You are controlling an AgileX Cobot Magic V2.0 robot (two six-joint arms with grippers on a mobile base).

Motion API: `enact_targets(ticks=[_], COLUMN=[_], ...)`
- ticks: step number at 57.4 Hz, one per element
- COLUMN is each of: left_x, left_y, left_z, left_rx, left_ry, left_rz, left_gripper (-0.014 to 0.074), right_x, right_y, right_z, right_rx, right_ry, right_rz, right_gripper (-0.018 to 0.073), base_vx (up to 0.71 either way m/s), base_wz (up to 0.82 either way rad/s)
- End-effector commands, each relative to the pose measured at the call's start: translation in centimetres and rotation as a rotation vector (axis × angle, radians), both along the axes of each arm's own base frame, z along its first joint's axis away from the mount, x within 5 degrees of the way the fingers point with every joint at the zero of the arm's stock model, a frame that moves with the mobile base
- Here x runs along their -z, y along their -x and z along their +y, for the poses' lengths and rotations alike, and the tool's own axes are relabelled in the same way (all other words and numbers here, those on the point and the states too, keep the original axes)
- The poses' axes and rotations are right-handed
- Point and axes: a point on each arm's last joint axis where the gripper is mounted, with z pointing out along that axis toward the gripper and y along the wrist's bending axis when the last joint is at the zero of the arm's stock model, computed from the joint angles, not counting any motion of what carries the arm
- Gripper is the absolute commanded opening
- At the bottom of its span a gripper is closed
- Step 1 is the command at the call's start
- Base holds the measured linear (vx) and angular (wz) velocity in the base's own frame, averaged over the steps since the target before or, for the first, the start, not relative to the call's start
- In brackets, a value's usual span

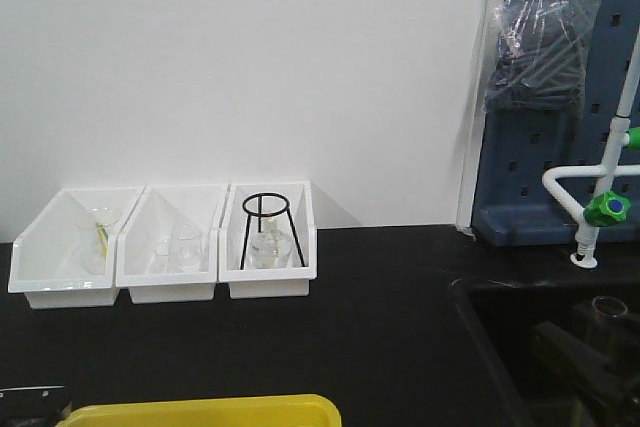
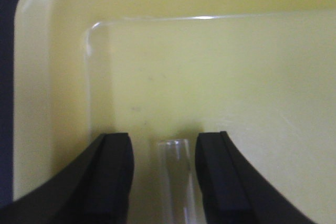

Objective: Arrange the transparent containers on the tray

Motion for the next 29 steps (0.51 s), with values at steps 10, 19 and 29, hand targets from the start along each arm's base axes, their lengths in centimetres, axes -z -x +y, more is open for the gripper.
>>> enact_targets(ticks=[10, 19, 29], left_x=[-5.7, -10.4, -15.3], left_y=[-0.4, 0.7, 3.5], left_z=[0.0, 0.0, 0.3], left_rx=[-0.004, 0.040, 0.064], left_ry=[0.016, 0.008, 0.024], left_rz=[-0.217, -0.396, -0.591], left_gripper=[0.0443, 0.0443, 0.0443], right_x=[-1.5, -1.1, -1.2], right_y=[0.0, -1.2, -4.6], right_z=[0.4, 1.0, 2.6], right_rx=[-0.040, -0.033, 0.022], right_ry=[-0.030, -0.039, -0.105], right_rz=[-0.078, -0.021, 0.124], right_gripper=[-0.0011, -0.0011, -0.0011], base_vx=[0.00, 0.00, 0.00], base_wz=[0.00, 0.00, 0.00])
